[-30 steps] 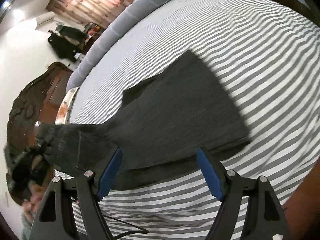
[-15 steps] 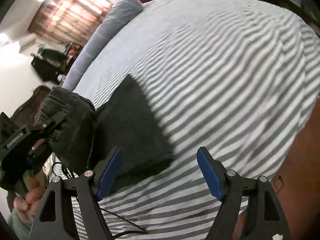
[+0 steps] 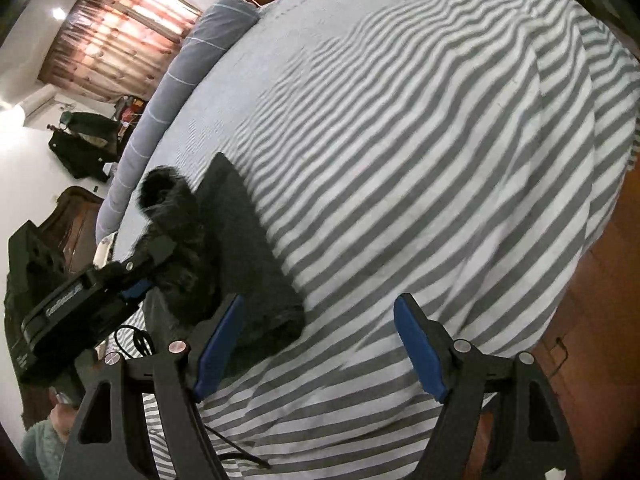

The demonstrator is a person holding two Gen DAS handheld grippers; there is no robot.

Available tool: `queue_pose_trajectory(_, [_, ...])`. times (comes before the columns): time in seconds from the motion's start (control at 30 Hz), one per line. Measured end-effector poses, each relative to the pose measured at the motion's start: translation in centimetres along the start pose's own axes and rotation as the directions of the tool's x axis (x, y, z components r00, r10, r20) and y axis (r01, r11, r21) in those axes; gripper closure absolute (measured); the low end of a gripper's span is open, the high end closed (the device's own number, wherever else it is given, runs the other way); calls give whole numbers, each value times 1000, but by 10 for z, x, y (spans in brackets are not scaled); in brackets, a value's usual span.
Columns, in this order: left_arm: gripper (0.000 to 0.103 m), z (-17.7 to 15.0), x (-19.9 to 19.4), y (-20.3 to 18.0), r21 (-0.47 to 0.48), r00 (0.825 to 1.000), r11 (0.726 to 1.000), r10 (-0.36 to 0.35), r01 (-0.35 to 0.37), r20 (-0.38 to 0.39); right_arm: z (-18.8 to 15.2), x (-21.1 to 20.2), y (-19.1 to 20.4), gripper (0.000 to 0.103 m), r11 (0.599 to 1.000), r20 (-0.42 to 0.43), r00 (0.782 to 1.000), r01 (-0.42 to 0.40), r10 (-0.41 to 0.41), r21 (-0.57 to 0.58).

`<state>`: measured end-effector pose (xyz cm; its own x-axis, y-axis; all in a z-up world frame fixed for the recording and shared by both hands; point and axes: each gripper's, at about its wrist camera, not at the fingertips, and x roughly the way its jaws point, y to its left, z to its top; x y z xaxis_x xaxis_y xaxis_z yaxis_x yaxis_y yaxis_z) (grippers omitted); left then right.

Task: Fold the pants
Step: 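Fold the waistband over onto the leg with the left gripper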

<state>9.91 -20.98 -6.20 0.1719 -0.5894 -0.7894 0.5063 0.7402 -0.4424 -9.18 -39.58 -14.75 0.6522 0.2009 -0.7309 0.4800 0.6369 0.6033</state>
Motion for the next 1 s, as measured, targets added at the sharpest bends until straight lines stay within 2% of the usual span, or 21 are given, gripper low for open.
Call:
queue_pose_trajectory(0.07, [54,-5,-16,6,1,1000,1000,20,-20,17,2,-2,9,28,1000,12,1000,4,-4,-24])
queue_pose_trajectory(0.17, [49,-18,-39,18,21,998,999,32,-33,51,2,-5,28,28,997,24,1000,-4,6,-81])
queue_pose_trajectory(0.23, [46,-29,-51,31,29,993,995,90,-92,70,0,-5,45,28,991,30,999,-14,18,-130])
queue_pose_trajectory(0.3, [45,-41,-60,52,25,981,983,179,-181,74,-2,-2,61,30,984,25,999,-36,41,-172])
queue_pose_trajectory(0.33, [45,-45,-61,60,14,977,980,199,-200,72,-4,4,72,31,979,13,998,-52,56,-195])
queue_pose_trajectory(0.4, [45,-53,-65,82,-26,969,971,238,-237,60,-6,13,84,41,974,-10,997,-80,80,-211])
queue_pose_trajectory(0.53, [45,-64,-68,108,-79,952,952,300,-296,54,-1,41,105,52,968,-46,996,-87,79,-237])
queue_pose_trajectory(0.6, [45,-66,-68,115,-89,947,947,314,-308,60,3,54,111,56,969,-54,996,-79,68,-234])
queue_pose_trajectory(0.67, [45,-68,-66,121,-93,946,945,319,-312,61,7,65,112,57,973,-54,998,-34,22,-229])
queue_pose_trajectory(0.77, [45,-69,-61,127,-107,951,949,304,-298,51,15,79,111,60,975,-58,998,16,-29,-221])
queue_pose_trajectory(0.93, [45,-67,-51,127,-95,954,951,298,-293,42,28,97,101,61,992,-53,999,-3,-4,-127])
queue_pose_trajectory(0.97, [45,-66,-51,125,-89,954,952,298,-293,41,31,97,99,78,994,-55,998,-15,9,-107])
queue_pose_trajectory(1.0, [45,-65,-51,124,-85,955,953,295,-291,42,34,96,99,90,995,-55,998,-20,15,-95])
